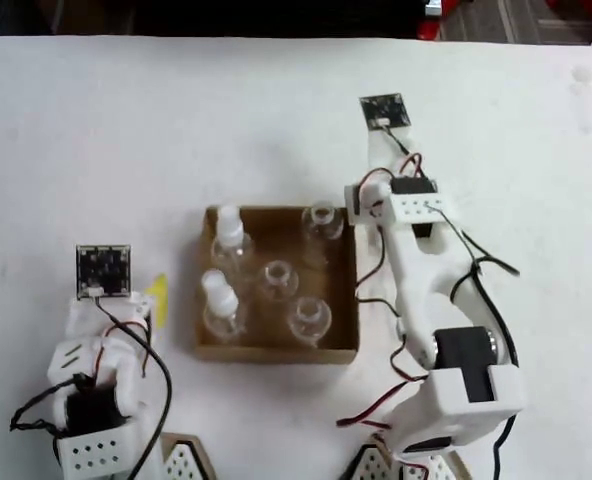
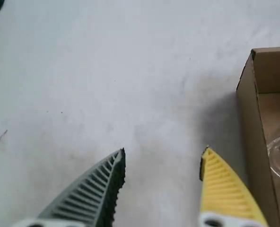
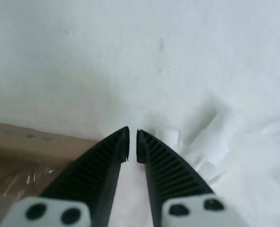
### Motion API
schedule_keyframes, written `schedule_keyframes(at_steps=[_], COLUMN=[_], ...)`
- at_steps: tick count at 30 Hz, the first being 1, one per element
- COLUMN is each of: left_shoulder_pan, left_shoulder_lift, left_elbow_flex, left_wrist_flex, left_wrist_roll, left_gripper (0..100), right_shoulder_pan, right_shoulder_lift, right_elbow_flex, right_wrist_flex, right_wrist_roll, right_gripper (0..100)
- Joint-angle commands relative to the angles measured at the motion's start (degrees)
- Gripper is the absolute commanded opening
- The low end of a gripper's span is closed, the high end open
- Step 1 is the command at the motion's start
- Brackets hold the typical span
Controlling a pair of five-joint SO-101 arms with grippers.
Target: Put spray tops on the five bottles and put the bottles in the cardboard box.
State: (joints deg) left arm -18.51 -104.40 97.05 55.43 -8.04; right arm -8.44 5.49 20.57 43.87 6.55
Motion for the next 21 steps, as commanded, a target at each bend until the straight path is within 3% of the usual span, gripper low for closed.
schedule_keyframes(at_steps=[1, 7, 11, 21], left_shoulder_pan=[-0.48, -0.48, -0.48, -0.48], left_shoulder_lift=[-0.48, -0.48, -0.48, -0.48], left_elbow_flex=[-0.09, -0.09, -0.09, -0.09], left_wrist_flex=[0.26, 0.26, 0.26, 0.26], left_wrist_roll=[-0.70, -0.70, -0.70, -0.70], left_gripper=[24, 24, 24, 24], right_shoulder_pan=[0.04, 5.58, 5.49, 6.02], right_shoulder_lift=[-0.40, 1.63, 8.13, 24.22], right_elbow_flex=[-1.85, -2.90, -9.41, -30.77], right_wrist_flex=[-0.31, -0.04, 4.26, 19.12], right_wrist_roll=[-0.09, 0.88, 6.51, 6.07], right_gripper=[2.0, 19.3, 16.5, 14.1])
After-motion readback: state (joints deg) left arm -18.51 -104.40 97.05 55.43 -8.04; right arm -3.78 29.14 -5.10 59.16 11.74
